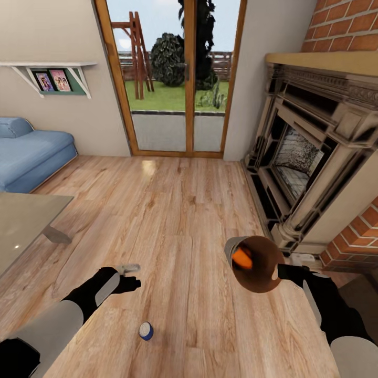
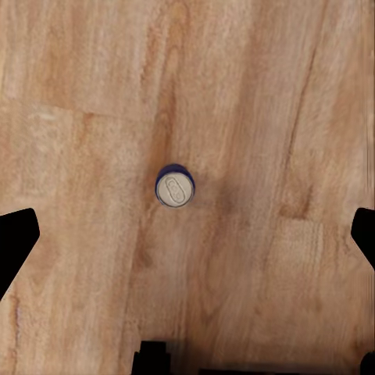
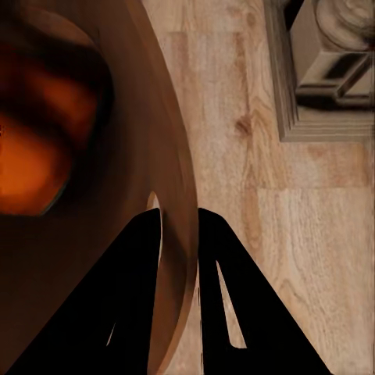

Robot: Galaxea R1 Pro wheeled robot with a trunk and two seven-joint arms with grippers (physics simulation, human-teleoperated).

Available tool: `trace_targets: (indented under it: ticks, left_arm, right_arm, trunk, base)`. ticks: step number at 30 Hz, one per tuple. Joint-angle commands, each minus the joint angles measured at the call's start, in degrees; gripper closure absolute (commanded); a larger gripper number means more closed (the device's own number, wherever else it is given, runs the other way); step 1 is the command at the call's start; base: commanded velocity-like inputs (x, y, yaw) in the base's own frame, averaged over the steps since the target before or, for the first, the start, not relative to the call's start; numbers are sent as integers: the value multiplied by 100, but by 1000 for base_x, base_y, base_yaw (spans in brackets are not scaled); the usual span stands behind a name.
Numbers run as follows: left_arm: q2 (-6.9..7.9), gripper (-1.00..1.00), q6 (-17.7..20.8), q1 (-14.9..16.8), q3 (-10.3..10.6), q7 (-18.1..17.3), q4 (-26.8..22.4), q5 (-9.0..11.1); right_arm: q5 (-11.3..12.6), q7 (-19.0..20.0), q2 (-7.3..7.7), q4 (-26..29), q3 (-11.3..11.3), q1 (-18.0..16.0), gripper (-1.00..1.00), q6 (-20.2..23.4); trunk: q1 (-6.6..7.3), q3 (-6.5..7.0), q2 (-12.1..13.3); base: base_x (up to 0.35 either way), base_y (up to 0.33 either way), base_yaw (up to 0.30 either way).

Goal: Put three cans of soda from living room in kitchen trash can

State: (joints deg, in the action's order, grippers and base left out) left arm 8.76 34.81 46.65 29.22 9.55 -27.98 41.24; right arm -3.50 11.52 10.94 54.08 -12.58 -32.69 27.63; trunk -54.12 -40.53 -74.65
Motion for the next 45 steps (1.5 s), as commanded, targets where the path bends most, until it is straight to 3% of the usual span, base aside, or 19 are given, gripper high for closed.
trace_targets:
  ticks: [1,2,9,25,45]
  left_arm:
    - [-18,-100,-2,0,28,1,1,-7]
    - [-53,-100,-5,1,137,2,2,-7]
    - [-87,-100,-121,-4,284,5,7,-76]
    - [-85,-100,-287,-10,279,3,-5,-98]
    - [-85,-100,-442,-16,278,-2,-43,-98]
  right_arm:
    - [94,44,0,33,-1,-21,100,14]
    - [83,47,-9,33,16,-50,100,23]
    - [74,59,-50,47,59,-78,100,34]
    - [75,58,-74,59,109,-80,100,32]
    - [86,55,-75,59,124,-79,100,33]
  trunk:
    - [1,1,-1]
    - [1,1,-1]
    - [1,0,-1]
    - [1,-55,-1]
    - [1,-221,-1]
  base:
    - [0,0,0]
    - [0,0,0]
    - [0,0,0]
    - [0,0,0]
    - [0,0,0]
